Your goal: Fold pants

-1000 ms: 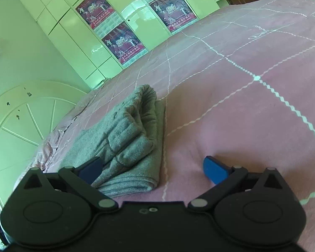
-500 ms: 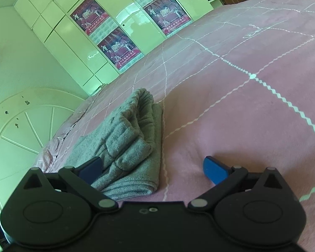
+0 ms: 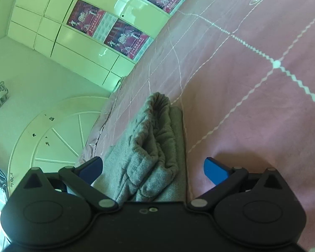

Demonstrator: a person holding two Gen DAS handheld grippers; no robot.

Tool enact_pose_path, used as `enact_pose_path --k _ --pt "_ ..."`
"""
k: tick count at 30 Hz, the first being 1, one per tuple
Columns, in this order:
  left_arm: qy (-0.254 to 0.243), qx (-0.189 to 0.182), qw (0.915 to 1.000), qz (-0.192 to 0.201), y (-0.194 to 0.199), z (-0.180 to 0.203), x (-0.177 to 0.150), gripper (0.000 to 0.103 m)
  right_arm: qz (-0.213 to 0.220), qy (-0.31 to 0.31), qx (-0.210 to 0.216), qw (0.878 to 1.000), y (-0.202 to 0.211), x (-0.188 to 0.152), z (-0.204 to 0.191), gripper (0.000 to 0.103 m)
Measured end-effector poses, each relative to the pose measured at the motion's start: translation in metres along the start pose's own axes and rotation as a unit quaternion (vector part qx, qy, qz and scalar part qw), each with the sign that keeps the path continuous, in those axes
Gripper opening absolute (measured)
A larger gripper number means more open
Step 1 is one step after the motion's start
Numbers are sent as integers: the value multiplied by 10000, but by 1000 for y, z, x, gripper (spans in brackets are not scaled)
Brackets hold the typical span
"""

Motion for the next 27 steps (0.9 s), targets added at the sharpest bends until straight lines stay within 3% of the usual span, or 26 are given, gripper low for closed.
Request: enact_pose_path --k 4,8,16,24,27 --pt "447 183 9985 257 19 -26 -7 103 -88 62 -36 9999 -1 -2 3 97" --pt "705 136 9969 315 -3 -30 11 103 -91 236 -95 9996 -8 -7 -2 98" --pt "505 -76 9985 -205 -87 3 38 103 -208 143 -139 9996 -16 -3 -6 98" --pt "243 -102 9983 -513 -114 11 49 103 -505 339 -573 9965 -33 2 -12 98" --pt "122 -129 9968 -782 -126 11 58 103 -711 334 -468 9958 -40 6 -15 98"
Point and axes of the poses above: each gripper's, at about its wrist camera, not at the fingertips, and y roughly against the way its jaws point, z to its right, x to its top, the point moved 1 cm from there along -y, roughly the way its jaws point, and after that the axes turned 13 degrees about -y, right-handed, at the moved point
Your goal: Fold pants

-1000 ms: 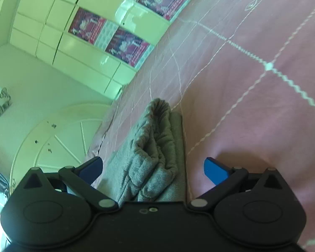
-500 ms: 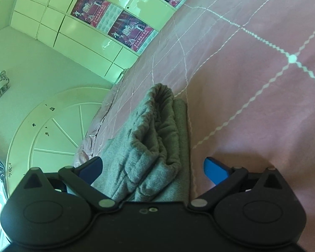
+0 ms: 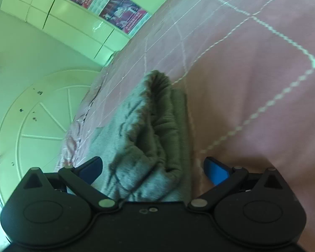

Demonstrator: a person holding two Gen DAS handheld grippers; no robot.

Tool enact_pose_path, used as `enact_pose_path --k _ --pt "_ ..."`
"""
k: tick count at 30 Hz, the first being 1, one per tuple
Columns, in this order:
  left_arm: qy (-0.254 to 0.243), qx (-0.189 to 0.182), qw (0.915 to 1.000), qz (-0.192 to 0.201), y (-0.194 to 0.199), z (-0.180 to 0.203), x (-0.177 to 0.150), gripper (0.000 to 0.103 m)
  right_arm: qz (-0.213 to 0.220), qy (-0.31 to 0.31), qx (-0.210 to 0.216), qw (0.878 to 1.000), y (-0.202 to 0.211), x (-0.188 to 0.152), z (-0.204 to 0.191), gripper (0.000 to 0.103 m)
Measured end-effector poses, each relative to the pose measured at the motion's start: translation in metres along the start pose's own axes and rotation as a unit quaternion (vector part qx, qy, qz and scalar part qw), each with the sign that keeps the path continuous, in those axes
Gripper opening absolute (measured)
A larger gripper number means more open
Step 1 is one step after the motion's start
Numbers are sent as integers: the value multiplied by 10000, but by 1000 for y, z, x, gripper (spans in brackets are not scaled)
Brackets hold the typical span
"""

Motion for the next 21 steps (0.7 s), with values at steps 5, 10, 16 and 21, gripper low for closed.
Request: enact_pose_path --k 5,10,16,21 --pt "-77 -20 9997 -222 -11 3 11 103 -187 71 8 9998 -12 -3 -7 98" --pt "-212 -22 9992 -335 -13 4 10 103 -301 -50 116 9995 -12 1 -6 98" --pt "-325 -350 9980 -404 -16 8 4 103 -475 163 100 9987 -18 3 -12 98" --pt "-490 -486 9968 -396 -23 18 2 103 -533 128 206 9983 -19 8 -10 97"
Point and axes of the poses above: each gripper's, at about its wrist camera, not at the fingertips, and y roughly against the way its jaws point, z to its right, x to its top, the point moved 1 cm from there along -y, roughly the way its jaws point, and after that the axes turned 13 degrees about -y, right-handed, at the moved point
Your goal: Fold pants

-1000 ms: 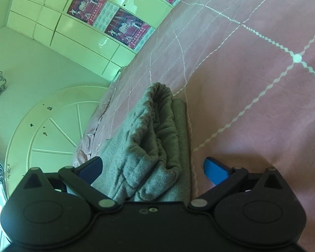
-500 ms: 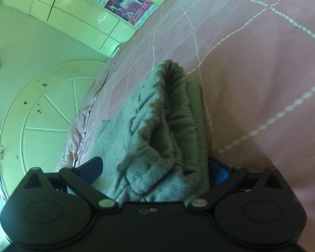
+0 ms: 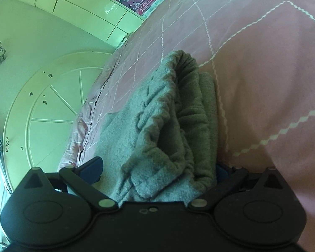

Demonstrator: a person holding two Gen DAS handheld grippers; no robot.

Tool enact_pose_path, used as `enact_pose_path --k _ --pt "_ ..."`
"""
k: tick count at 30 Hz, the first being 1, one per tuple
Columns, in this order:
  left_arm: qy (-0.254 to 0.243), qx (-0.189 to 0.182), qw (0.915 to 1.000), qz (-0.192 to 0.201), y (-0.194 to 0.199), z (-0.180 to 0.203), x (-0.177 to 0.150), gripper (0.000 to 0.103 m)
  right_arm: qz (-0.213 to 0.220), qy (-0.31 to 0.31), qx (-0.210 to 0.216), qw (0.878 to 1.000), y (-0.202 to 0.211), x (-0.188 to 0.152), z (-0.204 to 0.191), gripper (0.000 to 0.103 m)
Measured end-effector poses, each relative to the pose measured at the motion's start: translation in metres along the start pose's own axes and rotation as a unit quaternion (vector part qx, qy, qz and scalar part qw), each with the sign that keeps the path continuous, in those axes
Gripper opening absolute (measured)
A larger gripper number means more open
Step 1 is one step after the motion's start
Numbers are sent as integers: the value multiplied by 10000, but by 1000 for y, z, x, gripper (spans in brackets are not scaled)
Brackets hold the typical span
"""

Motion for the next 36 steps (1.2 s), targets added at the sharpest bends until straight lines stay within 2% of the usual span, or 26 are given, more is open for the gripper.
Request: enact_pose_path --k 4,6,7,9,11,13,15,16,17,19,22,27,33,35,36 --pt "-41 -125 9999 -22 0 -3 0 103 -56 -36 48 10000 -1 3 2 92" --pt "-55 -179 9998 -42 1 -5 0 102 -59 -58 33 10000 -1 5 3 86" --pt "-55 -193 9998 -48 1 -6 0 99 -62 -60 10 10000 -1 6 4 79" --pt "-9 -151 9999 -48 4 -10 1 86 -77 -96 -3 9999 -1 7 6 70" --pt "271 -232 9994 -4 7 -23 1 65 -119 -109 3 9999 -1 8 8 66" --pt "615 -410 9972 60 6 -34 -2 57 -166 -27 -67 9998 -4 8 4 66" --pt "616 -459 9970 57 3 -33 -2 54 -157 93 -168 9997 -11 8 -4 61" --pt "614 -490 9969 66 3 -31 -2 43 -177 71 -48 9998 -12 8 -6 52" --pt "704 -575 9958 127 4 -32 -3 37 -164 12 83 9998 -11 9 -8 48" --pt "851 -815 9922 394 14 -36 -6 25 -103 98 227 9996 -6 10 -18 46" --pt "909 -1158 9858 807 31 -35 -4 24 -146 368 397 9984 0 13 -37 45" --pt "717 -1208 9831 1176 46 -40 35 24 -149 509 735 9959 -8 48 -66 44" --pt "685 -941 9832 1408 34 -83 101 24 -253 578 862 9943 -72 118 -86 44" --pt "679 -778 9846 1413 20 -97 112 24 -248 693 659 9951 -99 134 -77 47" --pt "654 -644 9859 1400 10 -104 114 26 -231 677 394 9967 -113 139 -64 51"
Point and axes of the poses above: each gripper's, at about its wrist camera, not at the fingertips, and y roughly against the way its jaws point, z to its right, x to its top, the point moved 1 cm from there along -y, roughly the way its jaws point, and after that the axes turned 13 degrees about -y, right-handed, at the moved point
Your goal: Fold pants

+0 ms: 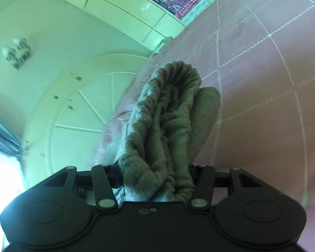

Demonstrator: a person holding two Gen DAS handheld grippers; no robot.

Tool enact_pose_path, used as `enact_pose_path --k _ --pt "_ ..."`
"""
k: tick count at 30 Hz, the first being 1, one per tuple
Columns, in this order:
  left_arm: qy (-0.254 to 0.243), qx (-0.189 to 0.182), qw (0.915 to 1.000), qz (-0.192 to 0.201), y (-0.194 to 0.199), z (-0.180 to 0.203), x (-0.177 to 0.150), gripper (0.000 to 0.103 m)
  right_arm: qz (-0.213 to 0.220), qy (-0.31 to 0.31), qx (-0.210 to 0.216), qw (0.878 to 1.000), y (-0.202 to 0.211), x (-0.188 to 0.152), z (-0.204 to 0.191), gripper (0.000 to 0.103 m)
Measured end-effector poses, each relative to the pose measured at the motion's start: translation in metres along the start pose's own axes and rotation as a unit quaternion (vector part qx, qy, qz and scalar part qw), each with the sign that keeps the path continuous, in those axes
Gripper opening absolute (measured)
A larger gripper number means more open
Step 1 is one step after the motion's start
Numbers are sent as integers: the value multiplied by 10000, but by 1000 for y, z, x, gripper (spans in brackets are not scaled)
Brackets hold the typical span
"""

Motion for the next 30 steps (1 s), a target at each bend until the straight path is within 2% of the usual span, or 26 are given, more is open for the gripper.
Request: enact_pose_path --k 1,2,3,4,6,7,8,10,12,13,14,15,16,19,20,22,25,27,30 --pt "-47 335 9994 -117 -12 -10 -5 39 13 -51 -501 9987 -10 1 15 69" --pt "-48 880 9954 -374 -22 -19 -11 67 10 -25 -972 9953 -20 -1 29 66" --pt "-162 1106 9924 -519 -28 -25 -18 67 137 83 -773 9969 -17 -6 33 67" --pt "-467 980 9933 -385 -24 -22 -24 69 158 104 -679 9975 -13 -8 33 69" --pt "-687 991 9920 -370 -14 -17 -28 70 203 321 -781 9962 -4 -14 26 72" --pt "-707 1140 9903 -353 -2 -13 -28 76 351 421 -847 9949 4 -16 20 79" --pt "-817 1313 9877 -236 8 -5 -27 91 618 575 -909 9923 14 -18 14 86" --pt "-1313 1698 9766 131 23 12 -22 103 1058 856 -807 9874 28 -21 -2 89" --pt "-1632 1999 9659 187 24 27 -21 103 1320 1162 -911 9802 20 -21 -20 95" --pt "-1762 2165 9602 42 18 31 -23 103 1324 1368 -1043 9762 13 -24 -27 97" --pt "-1968 2346 9517 -236 7 34 -26 103 1156 1576 -1342 9715 -1 -26 -28 97" --pt "-2187 2542 9402 -597 -6 35 -33 103 846 1671 -1888 9640 -23 -25 -21 97" --pt "-2267 2649 9342 -758 -11 34 -38 103 479 1744 -2486 9516 -42 -27 -11 97" --pt "-2007 2616 9418 -656 8 33 -32 103 601 1504 -2401 9571 -35 -33 -6 97" --pt "-1998 2753 9387 -563 17 38 -31 103 728 1456 -2328 9588 -25 -38 -12 97" --pt "-2320 2990 9250 -347 42 50 -34 103 1131 1802 -2132 9536 7 -49 -28 97" --pt "-2650 3307 9056 -186 81 71 -50 103 1365 2080 -2073 9461 39 -73 -45 97" --pt "-2669 3374 9026 -161 105 83 -63 103 1331 2107 -2308 9405 57 -90 -52 97" --pt "-2583 3337 9066 -35 139 105 -81 103 1651 2122 -2006 9421 85 -117 -60 97"
Point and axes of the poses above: each gripper's, at about its wrist camera, not at the fingertips, and y roughly against the way its jaws point, z to its right, x to its top, the point moved 1 cm from there along -y, roughly the way its jaws point, and after that the axes turned 13 degrees about -y, right-handed, at the moved point
